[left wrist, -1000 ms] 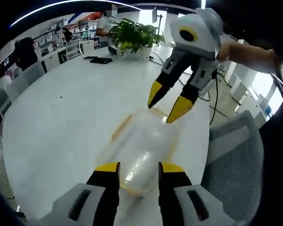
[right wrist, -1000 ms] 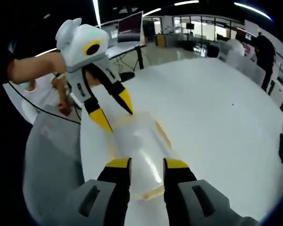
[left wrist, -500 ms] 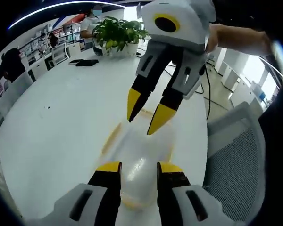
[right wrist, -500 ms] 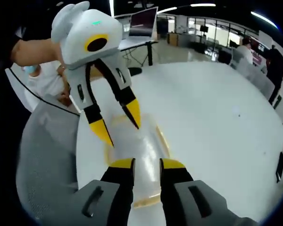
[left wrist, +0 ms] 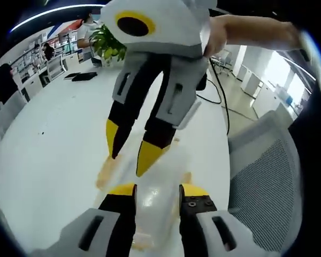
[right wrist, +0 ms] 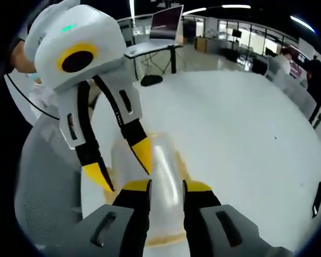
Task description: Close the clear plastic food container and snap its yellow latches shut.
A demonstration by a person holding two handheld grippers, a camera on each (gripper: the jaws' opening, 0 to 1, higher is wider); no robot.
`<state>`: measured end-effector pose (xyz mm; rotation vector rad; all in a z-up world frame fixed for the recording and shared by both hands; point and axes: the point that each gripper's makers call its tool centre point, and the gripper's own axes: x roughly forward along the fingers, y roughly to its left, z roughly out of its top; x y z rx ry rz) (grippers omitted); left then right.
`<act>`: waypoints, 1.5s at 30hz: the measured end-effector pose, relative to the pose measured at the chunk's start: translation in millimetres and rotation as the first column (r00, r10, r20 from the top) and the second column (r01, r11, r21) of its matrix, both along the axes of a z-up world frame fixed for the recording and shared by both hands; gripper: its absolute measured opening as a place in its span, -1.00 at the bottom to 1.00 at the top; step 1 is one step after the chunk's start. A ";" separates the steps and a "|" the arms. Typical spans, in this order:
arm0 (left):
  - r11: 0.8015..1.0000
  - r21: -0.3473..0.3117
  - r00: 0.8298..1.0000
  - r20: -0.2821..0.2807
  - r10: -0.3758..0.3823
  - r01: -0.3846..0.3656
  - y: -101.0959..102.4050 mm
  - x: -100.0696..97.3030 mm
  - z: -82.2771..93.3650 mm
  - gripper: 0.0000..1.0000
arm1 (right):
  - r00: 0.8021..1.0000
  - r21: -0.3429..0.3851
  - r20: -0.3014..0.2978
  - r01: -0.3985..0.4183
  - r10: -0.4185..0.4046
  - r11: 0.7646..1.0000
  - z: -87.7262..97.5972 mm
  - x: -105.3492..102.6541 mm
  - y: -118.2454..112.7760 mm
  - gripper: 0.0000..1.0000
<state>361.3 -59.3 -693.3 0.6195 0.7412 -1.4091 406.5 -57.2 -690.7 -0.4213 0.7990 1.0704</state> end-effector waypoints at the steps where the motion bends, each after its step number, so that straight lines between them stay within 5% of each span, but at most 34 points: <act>1: 1.000 0.001 1.000 0.002 -0.003 0.003 -0.1 -0.9 -0.2 -0.47 | 1.000 -0.002 -0.002 -0.001 0.001 1.000 -0.9 0.9 0.1 -0.55; 10: 0.999 0.027 0.998 0.058 -0.037 0.036 3.1 -13.1 -10.1 -0.18 | 0.999 -0.009 -0.038 -0.023 0.023 1.000 -9.1 3.5 2.3 -0.43; 23: 0.995 0.051 0.988 0.127 -0.092 0.086 4.9 -16.9 -15.7 -0.09 | 0.989 -0.050 -0.118 -0.100 0.094 0.994 -21.3 6.9 3.6 -0.36; 38: 0.987 0.074 0.958 0.242 -0.156 0.142 4.8 -9.0 -20.0 -0.20 | 0.961 -0.025 -0.234 -0.156 0.146 0.987 -25.2 6.7 3.7 -0.36; 45: 0.985 0.080 0.950 0.264 -0.168 0.151 3.4 -8.0 -20.6 -0.20 | 0.955 -0.048 -0.242 -0.190 0.173 0.981 -25.7 5.2 5.6 -0.35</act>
